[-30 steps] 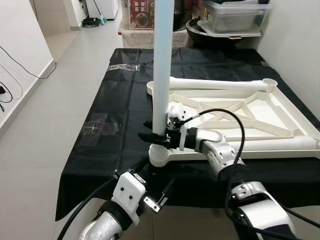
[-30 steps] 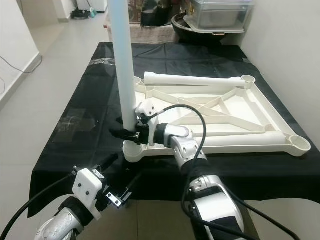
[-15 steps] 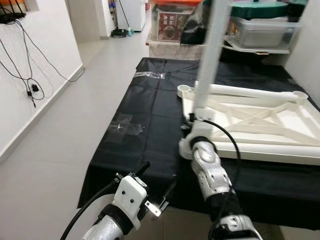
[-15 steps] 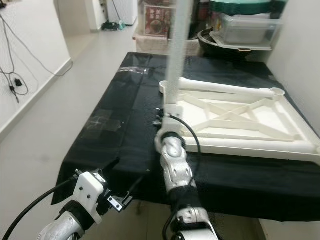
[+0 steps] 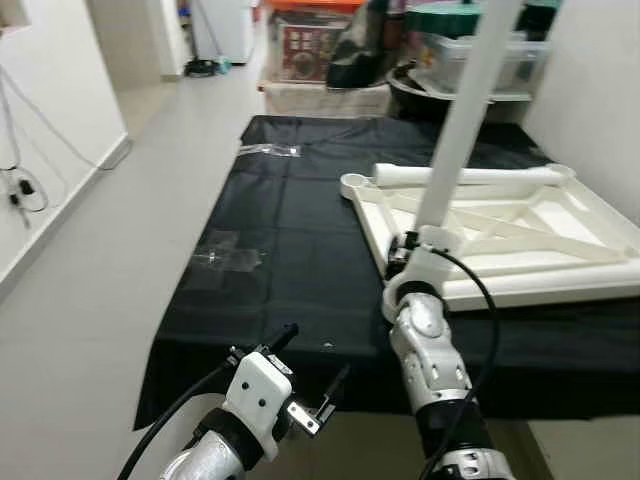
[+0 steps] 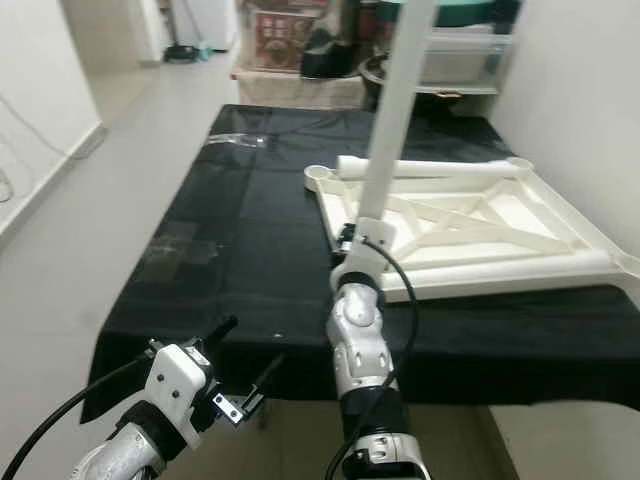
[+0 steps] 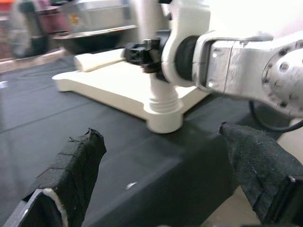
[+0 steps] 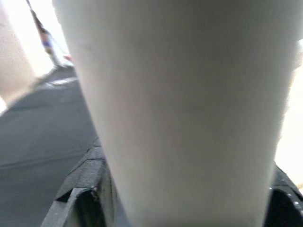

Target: Building children table

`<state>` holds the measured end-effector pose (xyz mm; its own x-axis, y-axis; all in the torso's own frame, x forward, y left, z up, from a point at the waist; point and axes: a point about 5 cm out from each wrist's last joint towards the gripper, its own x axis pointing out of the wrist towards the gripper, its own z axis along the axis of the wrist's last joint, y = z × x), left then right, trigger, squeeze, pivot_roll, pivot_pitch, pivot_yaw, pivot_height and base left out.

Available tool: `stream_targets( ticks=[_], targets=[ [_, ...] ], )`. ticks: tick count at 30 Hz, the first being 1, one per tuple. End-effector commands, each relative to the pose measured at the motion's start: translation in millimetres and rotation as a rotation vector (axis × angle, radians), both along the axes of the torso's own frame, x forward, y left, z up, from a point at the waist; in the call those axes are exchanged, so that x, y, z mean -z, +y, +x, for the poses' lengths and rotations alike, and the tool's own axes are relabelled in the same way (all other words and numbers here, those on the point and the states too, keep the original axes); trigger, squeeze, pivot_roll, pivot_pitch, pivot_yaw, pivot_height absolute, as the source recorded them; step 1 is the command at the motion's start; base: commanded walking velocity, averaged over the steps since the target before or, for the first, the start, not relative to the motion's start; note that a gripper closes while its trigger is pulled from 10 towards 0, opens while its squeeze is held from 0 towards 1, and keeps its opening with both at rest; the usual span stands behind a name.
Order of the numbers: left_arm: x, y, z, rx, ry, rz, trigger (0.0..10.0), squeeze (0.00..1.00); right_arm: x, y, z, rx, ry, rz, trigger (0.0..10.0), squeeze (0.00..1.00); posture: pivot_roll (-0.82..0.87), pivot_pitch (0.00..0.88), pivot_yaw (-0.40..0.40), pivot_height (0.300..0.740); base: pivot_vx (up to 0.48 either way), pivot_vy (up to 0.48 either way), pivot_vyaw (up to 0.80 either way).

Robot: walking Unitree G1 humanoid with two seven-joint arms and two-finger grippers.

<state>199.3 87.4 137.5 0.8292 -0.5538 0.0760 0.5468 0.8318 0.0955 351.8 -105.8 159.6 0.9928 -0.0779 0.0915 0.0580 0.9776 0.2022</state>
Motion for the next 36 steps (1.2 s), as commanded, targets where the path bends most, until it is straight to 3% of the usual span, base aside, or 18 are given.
stream_targets(
  ticks=[1, 3, 4, 5, 6, 8, 10, 11, 12, 13, 14, 15, 18, 21, 22, 27, 30, 36],
  targets=[
    [5.4, 0.8, 0.2, 0.000, 0.021, 0.024, 10.0, 0.00, 9.3, 26.9, -4.4, -0.125, 0.011, 0.092, 10.0, 0.00, 0.13, 0.103, -0.033, 0.740, 0.000, 0.000, 0.00],
    [5.5, 0.9, 0.3, 0.000, 0.021, 0.025, 10.0, 0.00, 6.8, 25.1, -1.6, -0.191, -0.018, 0.098, 10.0, 0.00, 0.13, 0.103, -0.033, 0.740, 0.000, 0.000, 0.00],
    [5.6, 0.9, 0.4, 0.000, 0.021, 0.025, 10.0, 0.00, 3.8, 22.8, 0.9, -0.283, -0.052, 0.095, 10.0, 0.00, 0.13, 0.103, -0.033, 0.740, 0.000, 0.000, 0.00],
    [5.6, 0.9, 0.4, 0.000, 0.021, 0.025, 10.0, 0.00, 3.8, 22.8, 0.9, -0.283, -0.052, 0.095, 10.0, 0.00, 0.13, 0.103, -0.033, 0.740, 0.000, 0.000, 0.00],
    [5.6, 1.0, 0.5, 0.001, 0.021, 0.025, 10.0, 0.00, 1.2, 19.6, 1.9, -0.388, -0.059, 0.057, 10.0, 0.00, 0.13, 0.102, -0.032, 0.740, 0.000, 0.000, 0.00],
    [5.6, 1.0, 0.5, 0.001, 0.021, 0.025, 10.0, 0.00, 1.2, 19.6, 1.9, -0.388, -0.059, 0.057, 10.0, 0.00, 0.13, 0.102, -0.032, 0.740, 0.000, 0.000, 0.00],
    [5.6, 0.4, 0.6, 0.001, 0.021, 0.024, 10.0, 0.00, -0.1, 9.2, 0.1, -0.653, -0.031, 0.021, 10.0, 0.00, 0.14, 0.097, -0.036, 0.740, 0.000, 0.000, 0.00],
    [5.6, 0.4, 0.6, 0.001, 0.021, 0.024, 10.0, 0.00, -0.1, 9.2, 0.1, -0.653, -0.031, 0.021, 10.0, 0.00, 0.14, 0.097, -0.036, 0.740, 0.000, 0.000, 0.00],
    [5.3, 0.5, 0.7, 0.001, 0.020, 0.024, 10.0, 0.00, 1.0, 5.1, -2.1, -0.775, 0.004, 0.000, 10.0, 0.00, 0.14, 0.098, -0.035, 0.740, 0.000, 0.000, 0.00],
    [5.3, 0.5, 0.7, 0.001, 0.020, 0.024, 10.0, 0.00, 1.0, 5.1, -2.1, -0.775, 0.004, 0.000, 10.0, 0.00, 0.14, 0.098, -0.035, 0.740, 0.000, 0.000, 0.00],
    [5.2, 0.8, 0.8, 0.001, 0.019, 0.024, 10.0, 0.00, 0.2, 3.6, -4.0, -0.893, 0.026, -0.016, 10.0, 0.00, 0.14, 0.096, -0.032, 0.740, 0.000, 0.000, 0.00],
    [5.2, 0.8, 0.8, 0.001, 0.019, 0.024, 10.0, 0.00, 0.2, 3.6, -4.0, -0.893, 0.026, -0.016, 10.0, 0.00, 0.14, 0.096, -0.032, 0.740, 0.000, 0.000, 0.00],
    [5.3, 1.2, 0.2, 0.002, 0.018, 0.025, 10.0, 0.00, 0.3, 7.7, -5.6, -1.097, 0.074, -0.099, 10.0, 0.00, 0.14, 0.088, -0.032, 0.740, 0.000, 0.000, 0.00],
    [5.5, 1.3, -0.2, 0.003, 0.019, 0.025, 10.0, 0.00, 1.9, 10.6, -5.8, -1.162, 0.095, -0.154, 10.0, 0.00, 0.14, 0.088, -0.032, 0.740, 0.000, 0.000, 0.00],
    [5.5, 1.1, -0.8, 0.003, 0.019, 0.024, 10.0, 0.00, 4.8, 15.5, -5.5, -1.241, 0.111, -0.220, 10.0, 0.00, 0.15, 0.085, -0.035, 0.740, 0.000, 0.000, 0.00],
    [5.7, 0.8, -1.6, 0.002, 0.021, 0.024, 10.0, 0.00, 4.4, 20.4, -5.6, -1.312, 0.114, -0.239, 10.0, 0.00, 0.16, 0.082, -0.039, 0.740, 0.000, 0.000, 0.00],
    [6.0, 0.6, -3.8, 0.001, 0.023, 0.024, 10.0, 0.00, -6.0, 32.3, -6.4, -1.476, 0.069, -0.283, 10.0, 0.00, 0.16, 0.076, -0.043, 0.740, 0.000, 0.000, 0.00],
    [6.3, 0.4, -4.5, 0.005, 0.025, 0.024, 10.0, 0.00, -9.7, 34.9, -10.6, -1.556, 0.053, -0.291, 10.0, 0.00, 0.16, 0.074, -0.041, 0.740, 0.000, 0.000, 0.00]
  ],
)
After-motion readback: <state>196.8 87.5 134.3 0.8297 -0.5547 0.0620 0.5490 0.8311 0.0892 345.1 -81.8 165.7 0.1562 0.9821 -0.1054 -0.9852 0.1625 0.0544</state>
